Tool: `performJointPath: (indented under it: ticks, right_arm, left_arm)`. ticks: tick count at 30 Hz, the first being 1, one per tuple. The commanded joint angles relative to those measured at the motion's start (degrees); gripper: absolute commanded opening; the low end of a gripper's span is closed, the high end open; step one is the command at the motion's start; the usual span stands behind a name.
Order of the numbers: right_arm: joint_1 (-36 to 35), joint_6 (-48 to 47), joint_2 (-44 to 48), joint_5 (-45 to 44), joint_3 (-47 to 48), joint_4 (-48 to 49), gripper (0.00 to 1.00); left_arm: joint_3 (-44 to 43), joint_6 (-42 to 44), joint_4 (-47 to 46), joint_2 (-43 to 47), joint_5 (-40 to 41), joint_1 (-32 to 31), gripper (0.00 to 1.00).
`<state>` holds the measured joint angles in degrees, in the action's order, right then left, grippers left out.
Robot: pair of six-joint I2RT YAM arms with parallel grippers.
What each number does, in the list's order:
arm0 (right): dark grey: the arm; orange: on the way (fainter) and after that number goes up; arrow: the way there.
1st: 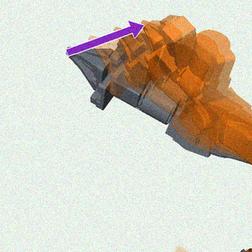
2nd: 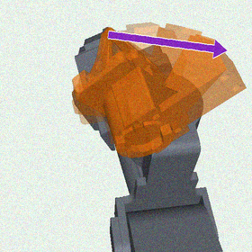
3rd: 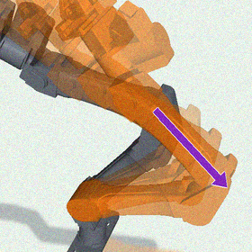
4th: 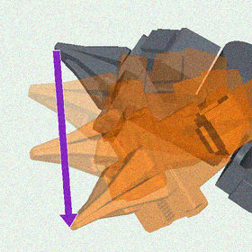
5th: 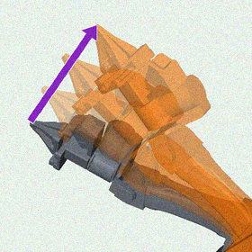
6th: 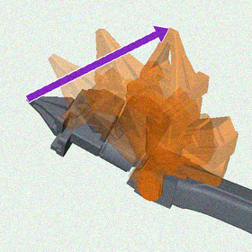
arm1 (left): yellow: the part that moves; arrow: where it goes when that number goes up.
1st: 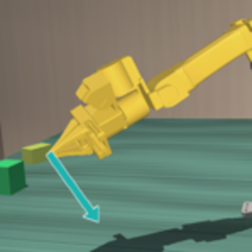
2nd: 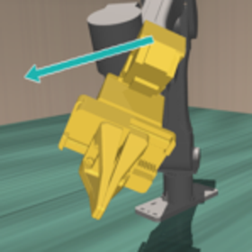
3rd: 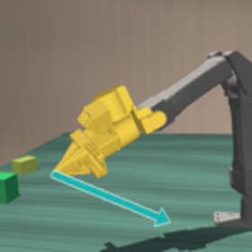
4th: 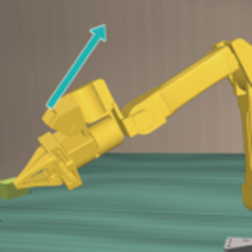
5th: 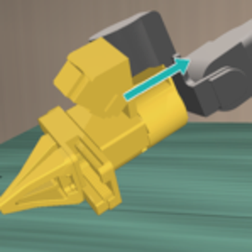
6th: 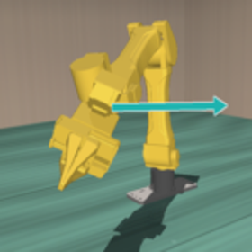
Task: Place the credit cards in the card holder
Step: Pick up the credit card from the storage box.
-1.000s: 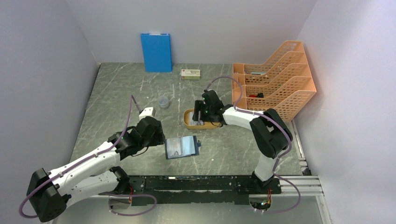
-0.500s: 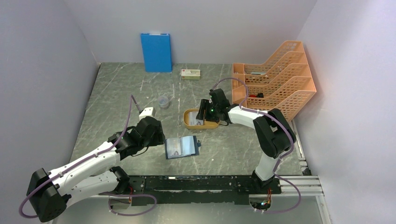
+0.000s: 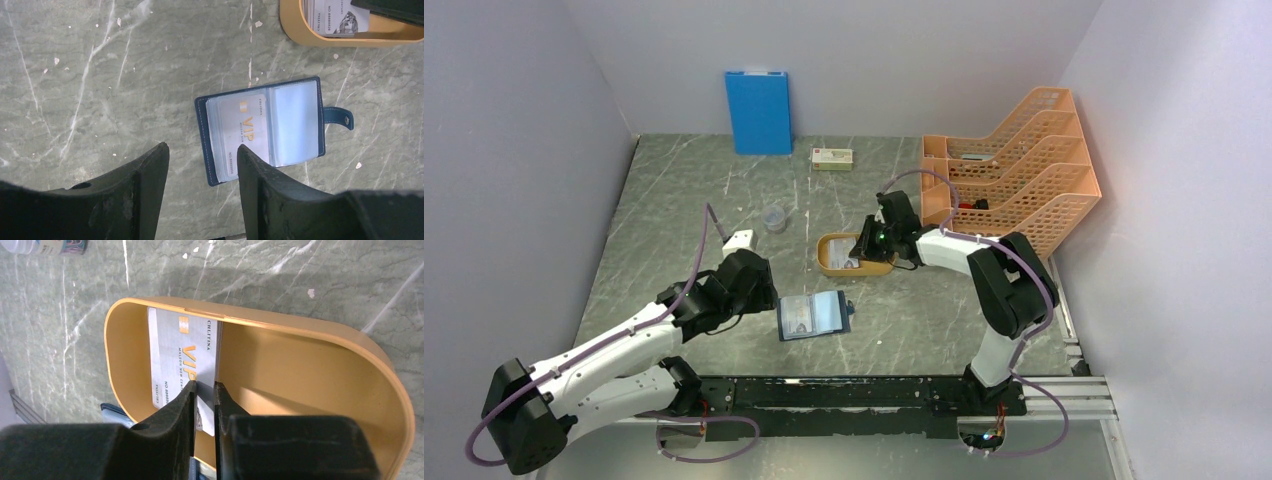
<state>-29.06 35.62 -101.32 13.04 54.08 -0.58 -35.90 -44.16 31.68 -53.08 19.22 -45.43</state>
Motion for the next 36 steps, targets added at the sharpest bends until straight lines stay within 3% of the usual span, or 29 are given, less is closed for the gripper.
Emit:
performJointPath:
  ticks: [1, 6, 22, 32, 36]
  right_arm:
    - [1.2, -1.1, -0.4, -1.7, -2.4, -2.7, 0.13]
    - [1.6, -0.9, 0.4, -1.6, -2.8, -2.8, 0.00]
    - [2.2, 2.5, 12.2, -0.9, -1.1, -10.0, 0.00]
    - [3.5, 23.2, 21.6, 7.3, 3.6, -22.1, 0.00]
    - [3.5, 31.7, 25.5, 11.1, 2.0, -22.3, 0.00]
  left_arm:
    - [0.3, 0.1, -0.1, -0.3, -0.5, 0.3, 0.57]
    - [0.2, 0.2, -0.3, -0.6, -0.7, 0.3, 0.57]
    - [-0.9, 0.6, 0.3, -0.1, 0.1, 0.3, 0.57]
    - [-3.2, 0.6, 2.2, 1.9, 0.8, 0.3, 0.57]
    - [-3.8, 0.7, 2.3, 2.3, -0.6, 0.3, 0.57]
